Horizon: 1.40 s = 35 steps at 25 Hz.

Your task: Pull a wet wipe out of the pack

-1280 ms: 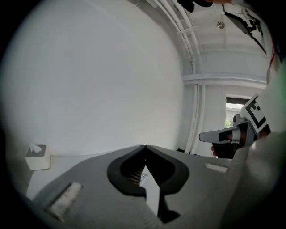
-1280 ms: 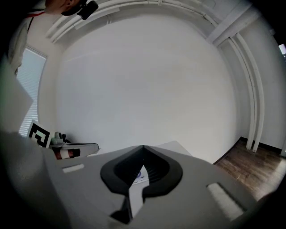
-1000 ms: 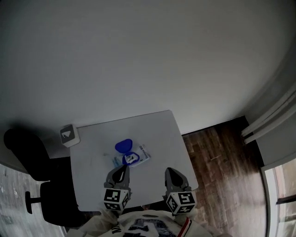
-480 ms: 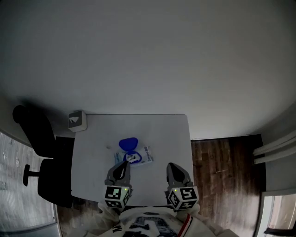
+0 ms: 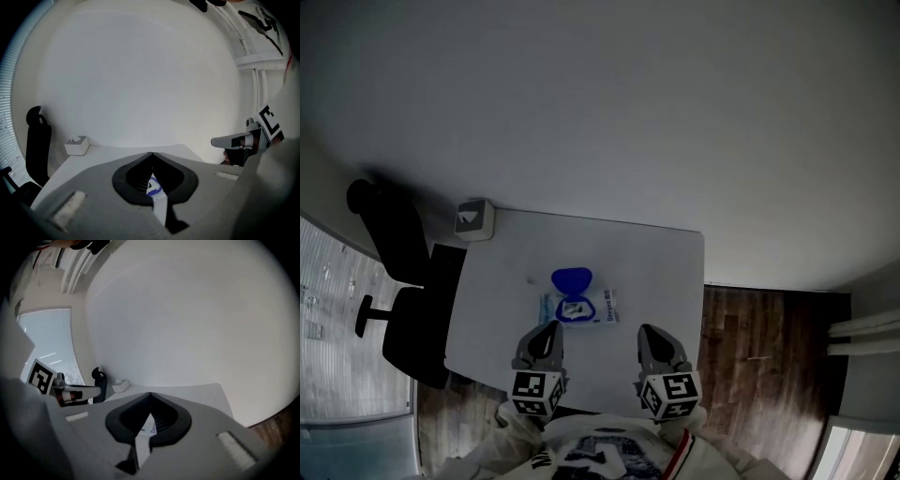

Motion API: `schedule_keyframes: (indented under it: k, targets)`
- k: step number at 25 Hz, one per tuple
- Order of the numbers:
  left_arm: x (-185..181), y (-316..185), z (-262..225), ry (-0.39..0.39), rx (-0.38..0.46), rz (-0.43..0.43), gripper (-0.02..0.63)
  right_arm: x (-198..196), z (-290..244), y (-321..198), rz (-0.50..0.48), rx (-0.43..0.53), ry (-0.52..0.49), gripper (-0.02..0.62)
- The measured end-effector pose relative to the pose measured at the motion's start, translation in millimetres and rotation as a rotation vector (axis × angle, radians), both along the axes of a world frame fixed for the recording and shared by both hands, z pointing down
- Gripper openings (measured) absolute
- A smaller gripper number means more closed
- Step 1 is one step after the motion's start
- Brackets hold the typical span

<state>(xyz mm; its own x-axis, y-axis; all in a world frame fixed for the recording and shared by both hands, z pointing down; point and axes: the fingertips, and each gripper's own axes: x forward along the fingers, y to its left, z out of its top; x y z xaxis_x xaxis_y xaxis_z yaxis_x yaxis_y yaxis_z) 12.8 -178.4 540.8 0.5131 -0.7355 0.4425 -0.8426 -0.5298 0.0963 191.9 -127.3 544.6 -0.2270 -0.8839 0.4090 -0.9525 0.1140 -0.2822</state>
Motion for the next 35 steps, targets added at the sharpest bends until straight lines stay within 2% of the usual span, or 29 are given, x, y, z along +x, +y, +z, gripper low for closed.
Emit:
schedule_keyframes:
  k: [6, 19, 35]
  targets:
    - [-2, 2, 5, -0.001, -0.015, -0.037, 0.003, -1, 7, -11, -0.039, -0.017, -0.014, 0.006]
    - [-22, -17, 28, 0.015, -0.049, -0.012, 0.003, -40, 16, -44, -0.071, -0.045, 0.02, 0.006]
    - [-34, -30, 74, 0.015, -0.148, -0.012, 0.003, -92, 76, -61, -0.192, -0.148, 0.066, 0.006]
